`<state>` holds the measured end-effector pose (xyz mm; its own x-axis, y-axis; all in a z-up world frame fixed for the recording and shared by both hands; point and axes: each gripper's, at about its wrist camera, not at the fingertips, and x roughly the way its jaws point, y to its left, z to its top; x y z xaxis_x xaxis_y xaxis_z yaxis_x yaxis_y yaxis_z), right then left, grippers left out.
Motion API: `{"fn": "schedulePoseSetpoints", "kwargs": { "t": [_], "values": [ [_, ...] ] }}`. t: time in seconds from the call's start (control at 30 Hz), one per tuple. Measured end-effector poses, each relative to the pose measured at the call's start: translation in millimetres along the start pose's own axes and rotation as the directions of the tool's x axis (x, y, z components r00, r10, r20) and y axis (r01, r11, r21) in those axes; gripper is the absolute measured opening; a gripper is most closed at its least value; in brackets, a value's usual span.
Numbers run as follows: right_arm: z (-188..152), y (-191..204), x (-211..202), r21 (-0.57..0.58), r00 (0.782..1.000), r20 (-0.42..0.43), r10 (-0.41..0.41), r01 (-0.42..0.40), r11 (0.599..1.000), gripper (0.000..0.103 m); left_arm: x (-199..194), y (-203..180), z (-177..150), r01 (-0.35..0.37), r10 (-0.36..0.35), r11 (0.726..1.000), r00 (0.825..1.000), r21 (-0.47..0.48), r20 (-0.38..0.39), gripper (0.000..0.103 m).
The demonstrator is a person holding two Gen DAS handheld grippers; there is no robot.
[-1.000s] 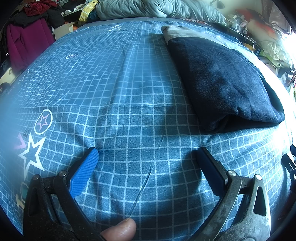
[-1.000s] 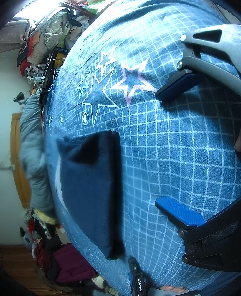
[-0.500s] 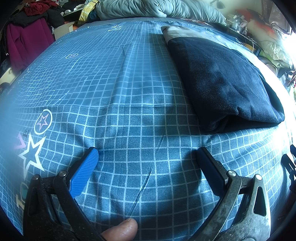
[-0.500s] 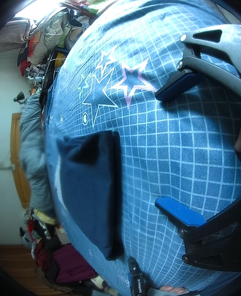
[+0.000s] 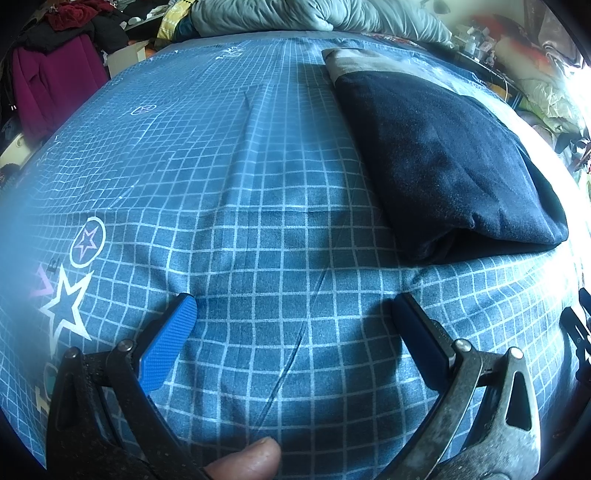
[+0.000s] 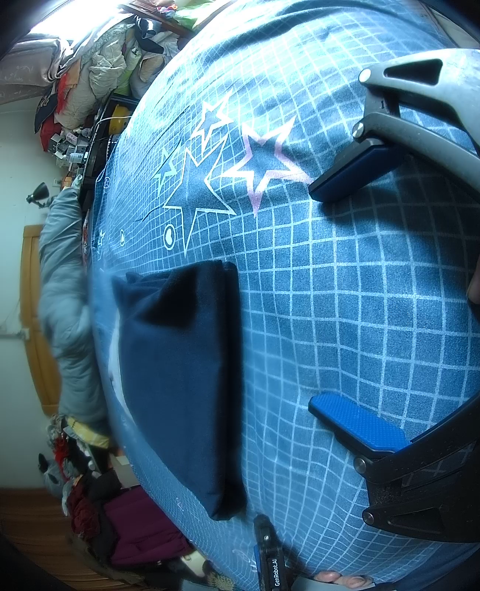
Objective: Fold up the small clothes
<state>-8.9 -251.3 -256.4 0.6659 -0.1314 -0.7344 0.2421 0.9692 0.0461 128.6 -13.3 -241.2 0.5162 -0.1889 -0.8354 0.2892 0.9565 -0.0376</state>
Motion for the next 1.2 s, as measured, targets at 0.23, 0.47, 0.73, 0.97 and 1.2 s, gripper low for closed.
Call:
{"fn": "schedulePoseSetpoints", "kwargs": {
  "t": [0.23,0.47,0.73,0.97,1.2],
  "values": [
    [5,2,2,-0.003,1.0,-0.018,-0.004,0.004,1.0,0.103,3,2,6,0.01,-0.01,1.0,1.0,0.004,-0.004,0.103],
    [23,8,10,-0.019,0.994,-0.11,-0.001,-0.002,1.0,0.103,-3,3,21,0.0,0.001,1.0,0.999,0.018,-0.045,0.103],
    [66,25,-20,-0.021,0.993,-0.12,0.02,-0.023,1.0,0.103,-93,0,43,-0.078,0.074,0.997,0.981,0.018,0.179,0.103],
    [123,53,-101,-0.038,0.999,0.033,0.039,-0.038,0.999,0.103,-208,-34,51,-0.1,0.065,0.993,0.902,0.06,0.427,0.103],
    [158,70,-183,-0.058,0.984,0.176,0.019,-0.009,0.998,0.103,-274,-46,55,-0.02,0.012,1.0,0.866,0.009,0.5,0.103]
  ]
}}
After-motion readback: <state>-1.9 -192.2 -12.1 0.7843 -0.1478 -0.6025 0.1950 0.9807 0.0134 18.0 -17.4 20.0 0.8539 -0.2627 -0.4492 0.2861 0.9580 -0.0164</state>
